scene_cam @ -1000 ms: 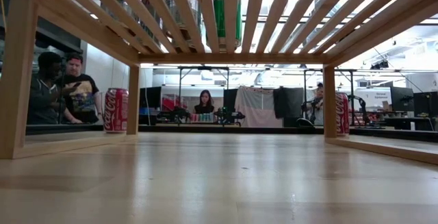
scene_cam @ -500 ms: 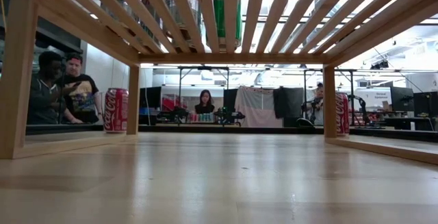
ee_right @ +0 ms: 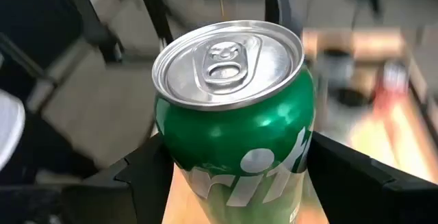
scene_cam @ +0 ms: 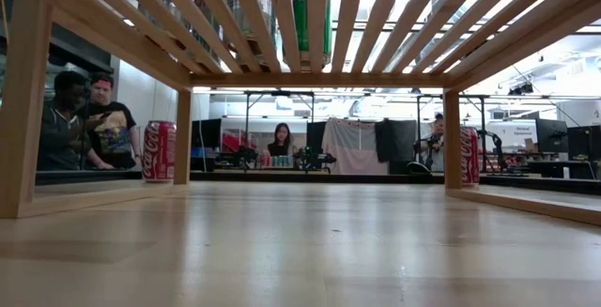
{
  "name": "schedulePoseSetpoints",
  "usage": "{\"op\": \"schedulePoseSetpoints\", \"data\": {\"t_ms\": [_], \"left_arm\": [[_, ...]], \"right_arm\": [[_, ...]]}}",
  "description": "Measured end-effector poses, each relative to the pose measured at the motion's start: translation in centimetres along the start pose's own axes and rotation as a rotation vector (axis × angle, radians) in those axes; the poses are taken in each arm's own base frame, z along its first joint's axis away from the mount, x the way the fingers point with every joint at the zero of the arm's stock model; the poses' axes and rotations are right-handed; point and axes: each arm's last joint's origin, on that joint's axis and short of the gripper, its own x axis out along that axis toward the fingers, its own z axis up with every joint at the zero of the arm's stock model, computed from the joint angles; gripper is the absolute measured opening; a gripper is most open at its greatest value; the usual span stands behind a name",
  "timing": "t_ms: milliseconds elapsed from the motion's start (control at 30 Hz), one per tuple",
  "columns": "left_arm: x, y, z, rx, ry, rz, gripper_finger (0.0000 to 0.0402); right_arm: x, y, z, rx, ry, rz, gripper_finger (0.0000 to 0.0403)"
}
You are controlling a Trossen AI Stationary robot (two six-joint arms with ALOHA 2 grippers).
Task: Place canned beverage on shelf
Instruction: Put the right green soda can aligned with other green soda can on the shelf
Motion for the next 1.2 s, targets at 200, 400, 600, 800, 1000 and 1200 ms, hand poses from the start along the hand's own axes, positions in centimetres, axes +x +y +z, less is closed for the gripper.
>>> {"op": "schedulePoseSetpoints", "data": {"t_ms": [200, 400, 600, 800, 1000, 1200], "left_arm": [[-3.6, -1.6, -1.9, 0.050, 0.014, 0.209, 0.0373], [-6.8, -2.4, -5.4, -0.002, -0.076, 0.300, 0.0374], [-9.4, -2.5, -8.8, -0.066, -0.278, 0.315, 0.0374], [-10.9, -2.8, -10.2, -0.092, -0.411, 0.331, 0.0374], [-11.3, -3.0, -10.0, -0.077, -0.449, 0.339, 0.0374], [-11.2, -3.0, -9.9, -0.066, -0.453, 0.339, 0.0374]], "right_arm": [[2.7, -0.5, -3.6, 0.116, 0.295, -0.043, 0.0275], [3.5, -1.0, -8.4, 0.270, 0.285, -0.053, 0.0275], [6.5, -1.1, -12.0, 0.367, -0.156, -0.072, 0.0275], [12.1, -1.1, -15.3, 0.434, -0.417, -0.134, 0.0275], [15.0, -0.9, -16.7, 0.427, -0.343, -0.213, 0.0275], [16.7, -0.9, -16.3, 0.383, -0.323, -0.256, 0.0275]]}}
